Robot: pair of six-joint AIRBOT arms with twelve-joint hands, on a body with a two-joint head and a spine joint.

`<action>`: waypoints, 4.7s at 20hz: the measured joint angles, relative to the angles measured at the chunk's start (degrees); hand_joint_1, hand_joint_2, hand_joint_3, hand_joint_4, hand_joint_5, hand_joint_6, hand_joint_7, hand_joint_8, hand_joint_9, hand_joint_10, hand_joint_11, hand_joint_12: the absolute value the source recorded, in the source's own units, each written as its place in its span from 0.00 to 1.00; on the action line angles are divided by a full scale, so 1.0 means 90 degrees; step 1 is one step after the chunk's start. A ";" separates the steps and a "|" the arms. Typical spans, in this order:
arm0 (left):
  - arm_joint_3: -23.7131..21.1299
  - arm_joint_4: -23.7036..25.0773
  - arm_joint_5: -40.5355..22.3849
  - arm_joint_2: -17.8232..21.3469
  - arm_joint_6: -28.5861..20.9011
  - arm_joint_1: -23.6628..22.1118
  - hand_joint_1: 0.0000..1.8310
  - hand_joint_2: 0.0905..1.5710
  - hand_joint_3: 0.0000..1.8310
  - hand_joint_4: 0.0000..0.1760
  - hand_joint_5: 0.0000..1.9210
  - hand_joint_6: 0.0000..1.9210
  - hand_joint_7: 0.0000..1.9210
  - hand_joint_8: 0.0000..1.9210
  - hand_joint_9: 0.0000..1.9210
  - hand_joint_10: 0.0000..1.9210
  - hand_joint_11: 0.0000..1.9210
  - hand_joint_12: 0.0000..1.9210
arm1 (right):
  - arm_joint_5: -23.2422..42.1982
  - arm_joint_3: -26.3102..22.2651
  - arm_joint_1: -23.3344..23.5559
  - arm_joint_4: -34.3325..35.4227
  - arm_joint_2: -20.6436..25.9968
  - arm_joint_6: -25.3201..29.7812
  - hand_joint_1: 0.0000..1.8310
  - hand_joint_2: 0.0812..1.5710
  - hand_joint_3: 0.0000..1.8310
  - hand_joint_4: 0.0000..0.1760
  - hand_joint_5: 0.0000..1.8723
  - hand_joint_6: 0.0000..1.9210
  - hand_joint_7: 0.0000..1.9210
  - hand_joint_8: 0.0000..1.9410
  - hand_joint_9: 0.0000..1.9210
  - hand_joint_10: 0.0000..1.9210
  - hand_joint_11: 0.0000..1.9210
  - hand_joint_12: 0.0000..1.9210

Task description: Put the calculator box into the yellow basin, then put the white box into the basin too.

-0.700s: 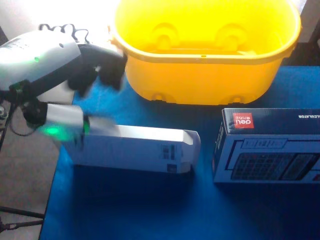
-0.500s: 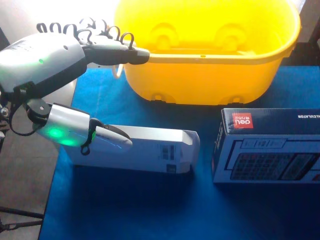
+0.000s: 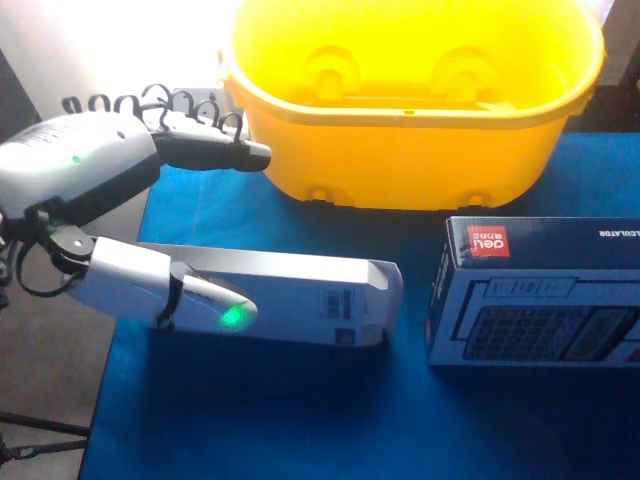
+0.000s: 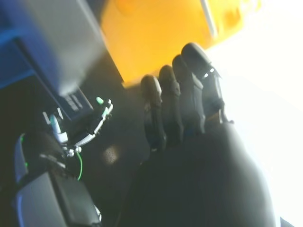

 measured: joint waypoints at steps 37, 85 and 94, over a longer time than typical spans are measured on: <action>0.0102 -0.0114 -0.2042 -0.0124 -0.2098 0.1396 0.75 0.71 0.00 0.00 0.47 0.48 0.44 0.62 0.48 0.68 0.43 0.76 | 0.0950 0.0651 0.1161 -0.0260 -0.1039 0.0510 0.76 0.68 0.00 0.00 0.48 0.50 0.54 0.49 0.53 0.59 0.51 0.71; 0.4160 0.1285 0.2072 -0.3296 -0.1957 -0.3415 0.36 0.51 0.00 0.38 0.12 0.00 0.06 0.01 0.00 0.00 0.00 0.00 | 0.0636 0.0663 0.1625 -0.0267 -0.1105 0.0537 0.76 0.66 0.00 0.00 0.53 0.48 0.57 0.42 0.53 0.56 0.48 0.71; 0.2572 0.2147 0.1275 -0.1098 -0.1413 -0.5535 0.49 0.80 0.00 0.14 0.35 0.63 0.25 0.05 0.18 0.19 0.00 0.81 | 0.0551 0.0607 0.1768 -0.0270 -0.1047 0.0537 0.82 0.66 0.00 0.00 0.51 0.47 0.56 0.42 0.56 0.45 0.44 0.75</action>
